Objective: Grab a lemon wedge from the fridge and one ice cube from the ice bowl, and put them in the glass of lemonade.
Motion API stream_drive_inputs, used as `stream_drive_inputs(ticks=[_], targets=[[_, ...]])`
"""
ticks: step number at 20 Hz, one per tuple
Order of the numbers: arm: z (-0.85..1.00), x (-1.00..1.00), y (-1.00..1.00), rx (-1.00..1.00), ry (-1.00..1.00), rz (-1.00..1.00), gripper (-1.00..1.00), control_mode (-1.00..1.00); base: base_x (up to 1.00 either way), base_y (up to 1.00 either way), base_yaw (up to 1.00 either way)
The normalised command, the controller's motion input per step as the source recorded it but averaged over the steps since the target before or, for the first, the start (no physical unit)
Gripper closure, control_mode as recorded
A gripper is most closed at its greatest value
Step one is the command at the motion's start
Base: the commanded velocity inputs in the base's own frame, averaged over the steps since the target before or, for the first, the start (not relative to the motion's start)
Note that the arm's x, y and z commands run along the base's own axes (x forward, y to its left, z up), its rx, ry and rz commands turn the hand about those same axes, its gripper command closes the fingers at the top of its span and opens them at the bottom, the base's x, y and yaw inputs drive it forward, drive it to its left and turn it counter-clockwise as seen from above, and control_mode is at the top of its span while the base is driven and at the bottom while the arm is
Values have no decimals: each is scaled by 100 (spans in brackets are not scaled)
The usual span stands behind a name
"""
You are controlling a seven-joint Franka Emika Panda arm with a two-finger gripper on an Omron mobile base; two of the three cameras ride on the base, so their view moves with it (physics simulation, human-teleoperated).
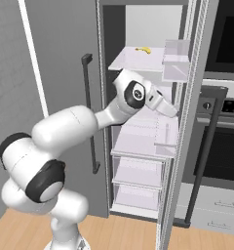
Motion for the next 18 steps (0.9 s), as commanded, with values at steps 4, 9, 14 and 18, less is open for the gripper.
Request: stream_drive_inputs(ticks=[4,9,14,18], targets=[[8,0,100,0,-22,12,-100,-100,0,0,0],[8,0,100,0,-15,24,-100,-100,0,0,0],[24,0,70,9,7,49,-100,-100,0,0,0],[35,-4,54,14,29,61,-100,-100,0,0,0]])
